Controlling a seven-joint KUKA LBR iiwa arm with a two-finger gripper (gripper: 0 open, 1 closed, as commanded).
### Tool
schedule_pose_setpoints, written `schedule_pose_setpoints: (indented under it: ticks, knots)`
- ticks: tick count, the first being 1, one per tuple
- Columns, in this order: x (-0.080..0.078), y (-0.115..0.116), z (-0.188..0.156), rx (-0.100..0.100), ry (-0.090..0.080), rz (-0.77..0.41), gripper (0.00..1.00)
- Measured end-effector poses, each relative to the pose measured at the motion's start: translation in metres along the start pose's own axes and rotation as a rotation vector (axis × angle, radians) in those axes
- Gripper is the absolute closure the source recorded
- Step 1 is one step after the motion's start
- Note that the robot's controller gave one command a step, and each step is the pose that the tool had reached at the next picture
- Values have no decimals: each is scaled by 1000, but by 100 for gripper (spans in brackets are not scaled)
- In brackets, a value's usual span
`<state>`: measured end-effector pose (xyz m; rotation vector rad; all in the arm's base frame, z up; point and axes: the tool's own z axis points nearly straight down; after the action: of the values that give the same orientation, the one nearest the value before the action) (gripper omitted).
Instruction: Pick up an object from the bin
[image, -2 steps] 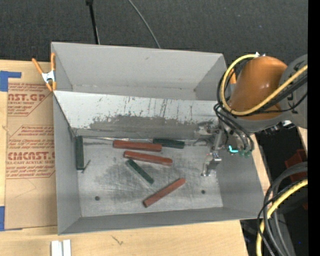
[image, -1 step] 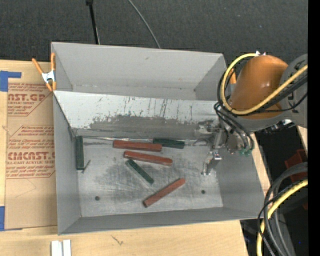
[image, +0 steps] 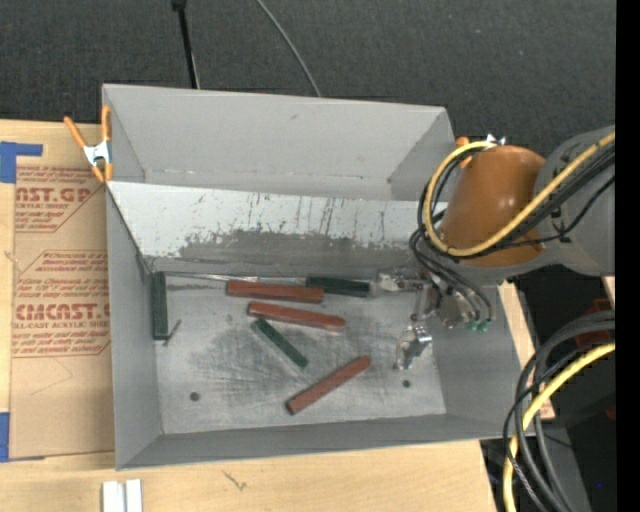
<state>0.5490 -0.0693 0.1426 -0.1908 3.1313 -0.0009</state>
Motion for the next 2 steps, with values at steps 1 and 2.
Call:
schedule_pose_setpoints:
  ticks: [1,2]
  knots:
    - [-1,22,60,-1,5,-9,100]
    - [-1,22,60,-1,5,-9,0]
